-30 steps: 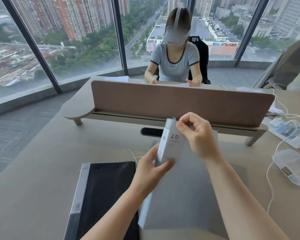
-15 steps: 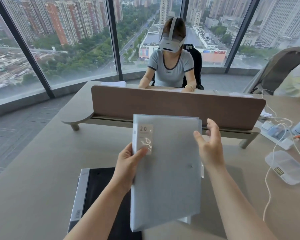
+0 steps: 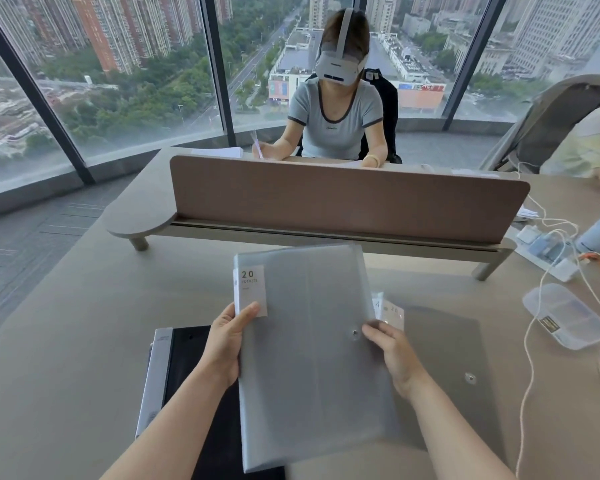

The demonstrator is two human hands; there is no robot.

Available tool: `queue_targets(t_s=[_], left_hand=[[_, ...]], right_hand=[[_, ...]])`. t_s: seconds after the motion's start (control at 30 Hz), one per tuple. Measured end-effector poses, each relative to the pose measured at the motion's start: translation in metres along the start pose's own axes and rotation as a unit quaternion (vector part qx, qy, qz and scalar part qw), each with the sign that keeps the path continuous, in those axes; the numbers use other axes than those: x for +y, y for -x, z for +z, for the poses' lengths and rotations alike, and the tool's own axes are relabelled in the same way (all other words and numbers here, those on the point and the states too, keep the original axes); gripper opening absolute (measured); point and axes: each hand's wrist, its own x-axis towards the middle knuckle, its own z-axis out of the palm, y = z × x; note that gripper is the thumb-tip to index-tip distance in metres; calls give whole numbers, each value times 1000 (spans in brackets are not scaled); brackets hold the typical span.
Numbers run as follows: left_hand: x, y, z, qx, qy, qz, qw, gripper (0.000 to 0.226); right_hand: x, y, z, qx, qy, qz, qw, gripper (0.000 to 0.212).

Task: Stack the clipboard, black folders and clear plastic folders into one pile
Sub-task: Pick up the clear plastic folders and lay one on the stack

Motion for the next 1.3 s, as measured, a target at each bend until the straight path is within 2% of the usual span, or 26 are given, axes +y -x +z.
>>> queue_targets(t_s=[0.13, 0.23, 0.33, 0.4, 0.5, 0.6, 0.73, 0.8, 0.87, 0.93, 1.0, 1.1, 1.17, 1.3], left_hand=[[-24, -7, -21, 35, -17, -39, 998, 18], [-41, -10, -35, 70, -35, -58, 995, 12], [-57, -12, -48, 112, -70, -68, 989, 16], [-67, -12, -54, 132, -93, -72, 984, 17], [-81, -11, -59, 156, -144, -82, 974, 16], [-91, -11, -61, 168, -242, -74, 953, 14], [-98, -5, -57, 192, -380, -39, 904, 23], [-103, -2, -52, 191, -438, -27, 878, 40], [-112, 2, -48, 176, -535, -4, 826, 64], [-119, 9, -43, 155, -634, 31, 757, 74], [-122, 14, -36, 101, -698, 53, 707, 76], [-132, 15, -22, -55, -762, 48, 643, 78], [-139, 14, -14, -127, -782, 38, 609, 82], [-152, 11, -10, -154, -805, 35, 572, 89]], right_hand=[[25, 2, 3, -33, -1, 72, 997, 42], [42, 1, 3, -44, 41, 103, 993, 40], [55, 1, 6, -48, 88, 117, 988, 16], [65, 2, 9, -33, 121, 124, 984, 9], [89, -2, 8, -6, 200, 111, 973, 22], [102, -1, 12, 5, 313, 100, 944, 29], [110, 1, 20, 33, 408, 91, 908, 43], [112, 3, 22, 37, 441, 104, 891, 42], [112, 5, 23, 41, 465, 112, 877, 41], [112, 7, 23, 38, 492, 115, 862, 41], [111, 10, 23, 30, 528, 110, 842, 40], [110, 11, 21, 17, 572, 99, 814, 41], [109, 11, 21, 9, 594, 95, 799, 39], [99, 8, 18, -22, 651, 119, 749, 22]])
